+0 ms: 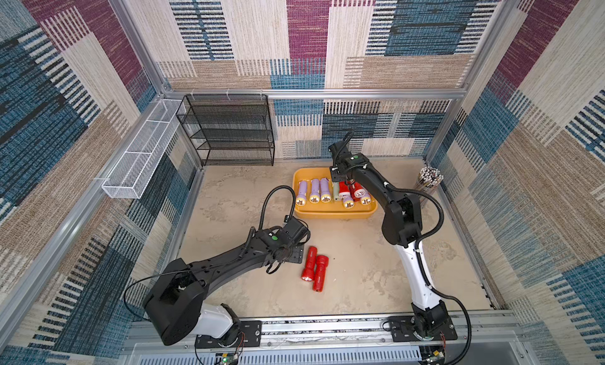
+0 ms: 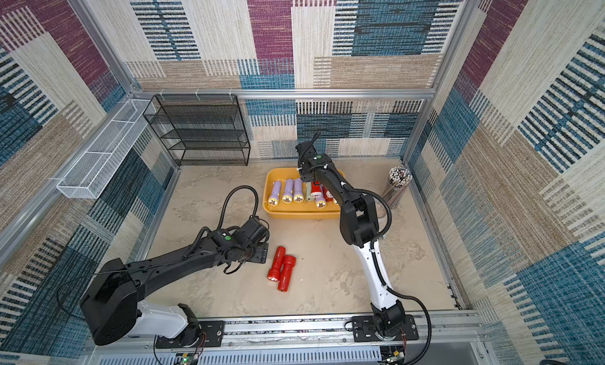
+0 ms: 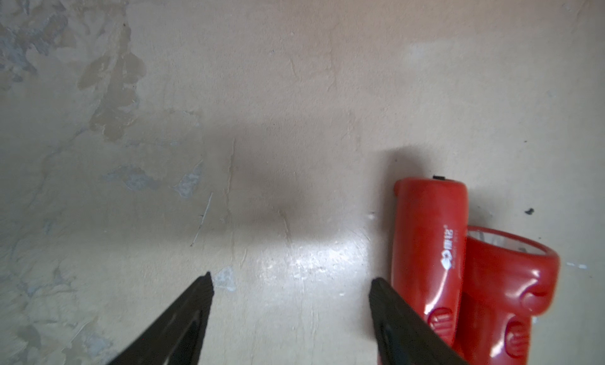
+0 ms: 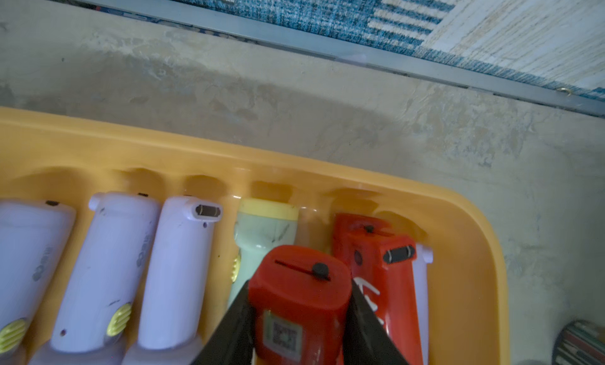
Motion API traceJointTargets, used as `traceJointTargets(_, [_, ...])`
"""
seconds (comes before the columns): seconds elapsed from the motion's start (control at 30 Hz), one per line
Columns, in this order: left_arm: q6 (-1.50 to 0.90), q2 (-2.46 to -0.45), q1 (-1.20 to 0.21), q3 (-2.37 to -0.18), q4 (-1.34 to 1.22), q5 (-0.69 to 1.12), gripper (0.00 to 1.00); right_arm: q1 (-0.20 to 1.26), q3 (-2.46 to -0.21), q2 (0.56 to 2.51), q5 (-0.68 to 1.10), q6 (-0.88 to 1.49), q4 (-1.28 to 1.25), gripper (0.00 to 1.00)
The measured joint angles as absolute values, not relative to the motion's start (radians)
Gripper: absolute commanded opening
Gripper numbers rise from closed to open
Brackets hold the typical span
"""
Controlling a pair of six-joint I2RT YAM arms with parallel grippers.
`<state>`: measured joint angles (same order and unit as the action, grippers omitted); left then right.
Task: Put the flashlights into the storage boxes
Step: Place the flashlight at the storage box, then pick up the flashlight from the center of the board.
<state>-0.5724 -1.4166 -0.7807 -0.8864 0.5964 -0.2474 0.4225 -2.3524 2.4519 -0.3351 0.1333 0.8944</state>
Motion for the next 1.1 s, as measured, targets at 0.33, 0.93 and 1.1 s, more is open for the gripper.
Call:
traceJointTargets(0.33, [-0.572, -1.459, -0.775, -0.921, 0.602, -0.256, 0.79, 0.395, -2.374, 2.498, -0.363, 0.111, 0.91, 0.7])
traceJointTargets(0.93, [-0.608, -1.239, -0.775, -0.846, 0.645, -0.235, 0.79, 0.467, -1.537, 1.831, -0.109, 0.195, 0.681, 0.69])
traceJointTargets(1.1, [-0.633, -1.184, -0.775, -0.805, 0.651, -0.21, 0.79, 0.558, -1.254, 1.642, -0.009, 0.272, 0.609, 0.66])
